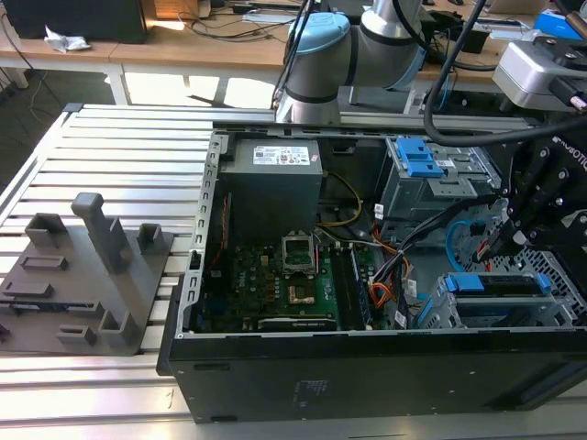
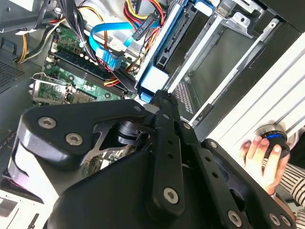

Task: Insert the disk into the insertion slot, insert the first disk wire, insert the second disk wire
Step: 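Insert the disk into the insertion slot, then insert the first disk wire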

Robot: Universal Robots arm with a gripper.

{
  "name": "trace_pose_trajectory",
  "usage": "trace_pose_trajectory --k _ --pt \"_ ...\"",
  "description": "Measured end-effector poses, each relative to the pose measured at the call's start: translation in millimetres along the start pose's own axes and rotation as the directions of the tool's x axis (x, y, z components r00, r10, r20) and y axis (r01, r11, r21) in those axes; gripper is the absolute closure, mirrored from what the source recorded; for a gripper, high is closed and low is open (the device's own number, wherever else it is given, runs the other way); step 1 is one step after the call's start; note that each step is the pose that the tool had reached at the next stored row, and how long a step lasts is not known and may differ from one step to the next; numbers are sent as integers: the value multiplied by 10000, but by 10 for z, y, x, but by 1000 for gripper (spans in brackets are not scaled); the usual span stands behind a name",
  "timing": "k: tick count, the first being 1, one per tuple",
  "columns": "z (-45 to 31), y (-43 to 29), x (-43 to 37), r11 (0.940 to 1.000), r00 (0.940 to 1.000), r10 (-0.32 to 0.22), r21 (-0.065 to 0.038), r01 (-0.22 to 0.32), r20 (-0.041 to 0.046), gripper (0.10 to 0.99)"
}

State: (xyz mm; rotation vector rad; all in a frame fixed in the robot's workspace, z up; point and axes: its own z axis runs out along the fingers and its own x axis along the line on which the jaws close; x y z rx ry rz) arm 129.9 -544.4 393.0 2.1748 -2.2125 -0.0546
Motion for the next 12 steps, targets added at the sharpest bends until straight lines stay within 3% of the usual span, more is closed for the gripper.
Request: trace_pose_trajectory --k 6,8,12 --pt "3 -6 0 10000 10000 -1 0 1 2 980" --pt "-5 -145 -26 10000 10000 0 -30 0 0 980" --pt "-14 -330 -144 10000 10000 0 -52 0 -6 980"
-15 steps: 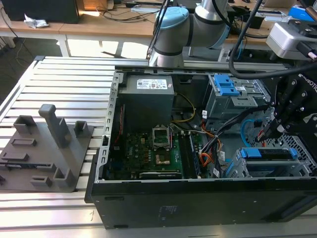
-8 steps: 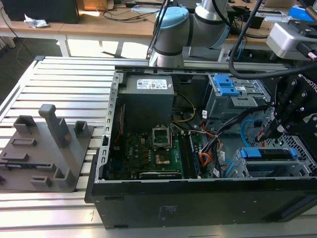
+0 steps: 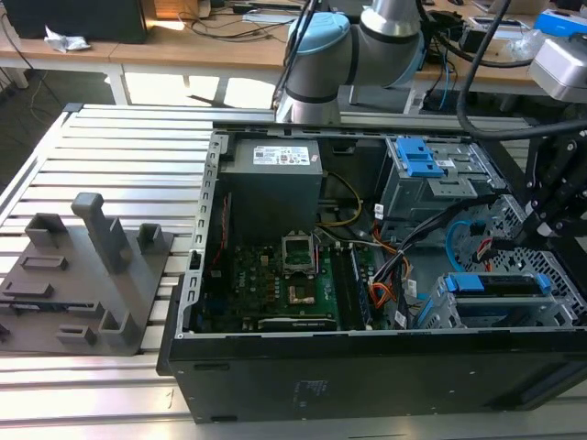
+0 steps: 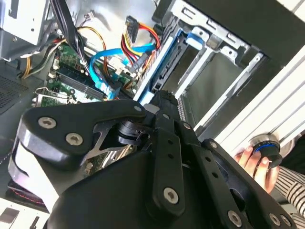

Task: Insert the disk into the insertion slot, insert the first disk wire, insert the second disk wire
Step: 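Insert the first disk wire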

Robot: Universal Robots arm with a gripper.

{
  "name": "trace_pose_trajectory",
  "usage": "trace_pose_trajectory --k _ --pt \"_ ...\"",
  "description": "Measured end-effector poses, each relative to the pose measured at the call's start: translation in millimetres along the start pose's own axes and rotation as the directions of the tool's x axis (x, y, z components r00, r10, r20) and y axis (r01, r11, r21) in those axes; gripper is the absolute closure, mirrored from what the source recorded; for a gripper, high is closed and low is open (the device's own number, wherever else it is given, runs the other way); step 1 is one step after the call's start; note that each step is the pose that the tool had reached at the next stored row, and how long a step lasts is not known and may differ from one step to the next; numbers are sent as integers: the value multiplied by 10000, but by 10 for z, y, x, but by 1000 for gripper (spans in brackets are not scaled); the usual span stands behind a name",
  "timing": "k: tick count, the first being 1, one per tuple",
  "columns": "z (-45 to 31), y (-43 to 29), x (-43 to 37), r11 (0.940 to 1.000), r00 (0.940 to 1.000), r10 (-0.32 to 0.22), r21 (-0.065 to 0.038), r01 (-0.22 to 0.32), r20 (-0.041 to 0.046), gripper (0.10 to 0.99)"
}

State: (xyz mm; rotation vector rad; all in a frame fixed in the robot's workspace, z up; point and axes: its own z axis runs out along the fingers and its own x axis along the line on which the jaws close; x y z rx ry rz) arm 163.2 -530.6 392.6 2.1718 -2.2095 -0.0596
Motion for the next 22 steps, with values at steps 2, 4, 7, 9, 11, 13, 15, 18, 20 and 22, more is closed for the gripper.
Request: trace_pose_trajectory --k 2,4,7,9,11,13,15,18,20,22 --pt "0 -42 -109 10000 10000 -1 -2 1 2 980" --pt "1 -58 -208 10000 10000 -1 -2 1 1 980" --pt "15 -68 -296 10000 10000 0 -3 0 2 980" --pt "84 -66 -296 10000 10000 13 -4 -13 0 980" --pt "157 -68 -296 9976 9976 688 -8 -688 34 980" --pt "157 -68 -296 9976 9976 696 -7 -696 32 980" --pt "159 -68 -296 9976 9976 696 -7 -696 35 980" --pt "159 -67 -297 9976 9976 696 -7 -696 35 918" --pt "160 -68 -297 9976 9976 696 -7 -696 35 725" --pt "185 -63 -292 9975 9974 713 -8 -713 38 725"
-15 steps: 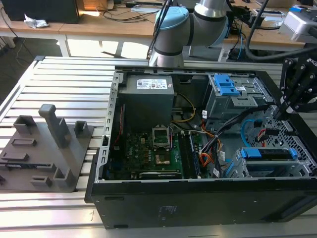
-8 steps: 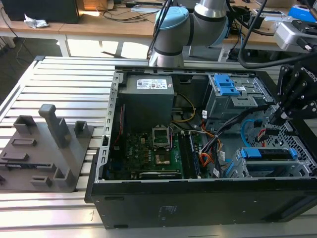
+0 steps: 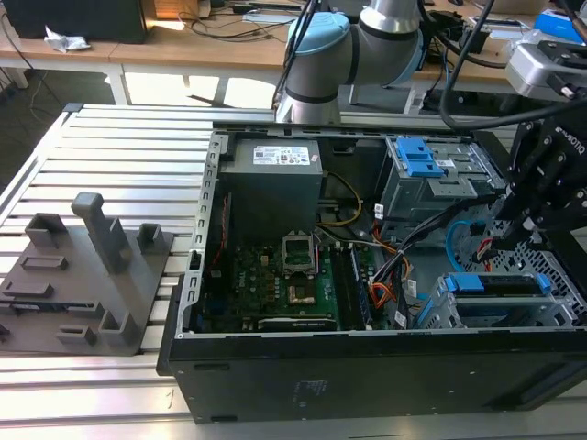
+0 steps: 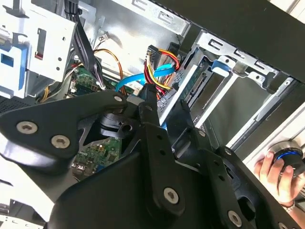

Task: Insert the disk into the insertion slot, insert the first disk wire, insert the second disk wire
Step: 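Insert the first disk wire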

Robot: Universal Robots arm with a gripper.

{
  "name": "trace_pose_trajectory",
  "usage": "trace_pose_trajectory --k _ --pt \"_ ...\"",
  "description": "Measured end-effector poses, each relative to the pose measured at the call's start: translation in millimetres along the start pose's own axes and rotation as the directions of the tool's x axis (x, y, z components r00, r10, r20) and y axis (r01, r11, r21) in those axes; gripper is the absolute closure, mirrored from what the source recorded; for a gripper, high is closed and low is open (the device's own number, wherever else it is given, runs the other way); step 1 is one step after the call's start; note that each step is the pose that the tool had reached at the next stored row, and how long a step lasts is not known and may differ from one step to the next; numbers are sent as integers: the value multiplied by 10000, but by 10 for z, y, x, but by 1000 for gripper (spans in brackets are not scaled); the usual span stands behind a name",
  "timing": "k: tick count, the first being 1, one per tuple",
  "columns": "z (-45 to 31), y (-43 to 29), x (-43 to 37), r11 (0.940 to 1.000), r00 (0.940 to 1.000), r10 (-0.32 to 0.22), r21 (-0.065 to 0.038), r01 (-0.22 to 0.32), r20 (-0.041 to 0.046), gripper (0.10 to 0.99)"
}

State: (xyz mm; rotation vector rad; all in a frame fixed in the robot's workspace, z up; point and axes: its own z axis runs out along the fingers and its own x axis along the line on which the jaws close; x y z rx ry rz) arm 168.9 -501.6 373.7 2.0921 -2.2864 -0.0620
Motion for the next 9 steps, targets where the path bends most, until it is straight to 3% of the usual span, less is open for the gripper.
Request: trace_pose_trajectory --k 5,9 --pt "153 10 7 9991 9991 413 3 -413 -14 725" --pt "193 8 7 9986 9986 524 9 -523 -61 725"
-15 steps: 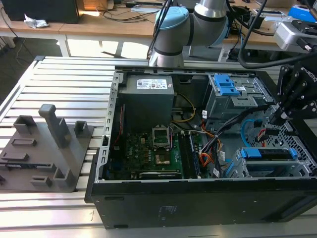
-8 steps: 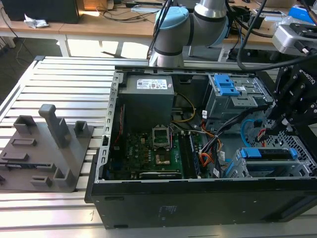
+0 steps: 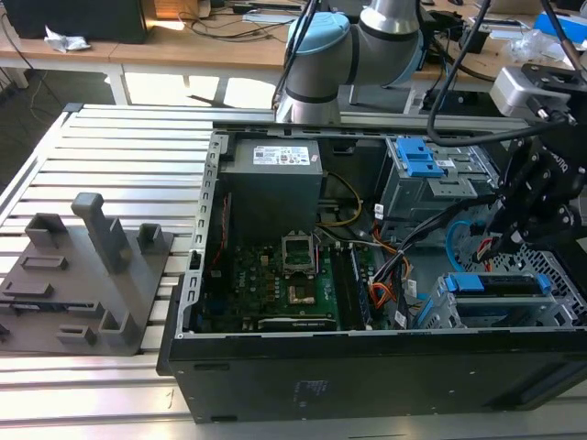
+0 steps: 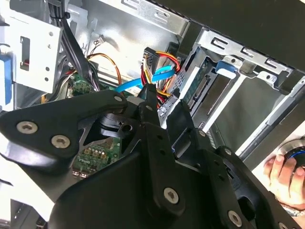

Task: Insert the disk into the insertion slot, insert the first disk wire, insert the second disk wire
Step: 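Insert the first disk wire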

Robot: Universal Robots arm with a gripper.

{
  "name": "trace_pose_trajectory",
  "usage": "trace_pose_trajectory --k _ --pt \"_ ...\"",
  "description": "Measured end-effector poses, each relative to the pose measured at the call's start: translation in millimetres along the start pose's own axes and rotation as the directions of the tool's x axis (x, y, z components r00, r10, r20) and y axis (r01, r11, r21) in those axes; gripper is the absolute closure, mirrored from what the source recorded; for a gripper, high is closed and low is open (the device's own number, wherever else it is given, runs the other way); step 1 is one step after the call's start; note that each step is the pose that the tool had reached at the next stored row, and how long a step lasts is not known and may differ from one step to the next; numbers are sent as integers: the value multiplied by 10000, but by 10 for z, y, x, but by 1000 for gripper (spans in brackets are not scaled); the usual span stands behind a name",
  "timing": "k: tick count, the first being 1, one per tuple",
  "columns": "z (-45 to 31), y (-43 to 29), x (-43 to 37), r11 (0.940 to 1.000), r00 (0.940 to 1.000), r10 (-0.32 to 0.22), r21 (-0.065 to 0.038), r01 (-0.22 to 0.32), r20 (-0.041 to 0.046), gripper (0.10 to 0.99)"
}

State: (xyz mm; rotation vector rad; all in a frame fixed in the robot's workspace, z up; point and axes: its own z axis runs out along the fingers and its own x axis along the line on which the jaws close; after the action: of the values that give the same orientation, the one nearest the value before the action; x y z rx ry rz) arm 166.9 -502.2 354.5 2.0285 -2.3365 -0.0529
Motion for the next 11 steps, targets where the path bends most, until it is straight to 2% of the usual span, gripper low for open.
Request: trace_pose_trajectory --k 5,7,8,11 --pt "13 -1 0 10000 10000 0 1 0 -4 737" --pt "13 -1 0 10000 10000 0 1 0 -4 871" --pt "14 -1 0 10000 10000 0 0 0 -3 898" --pt "15 -1 0 10000 10000 0 1 0 -3 898"
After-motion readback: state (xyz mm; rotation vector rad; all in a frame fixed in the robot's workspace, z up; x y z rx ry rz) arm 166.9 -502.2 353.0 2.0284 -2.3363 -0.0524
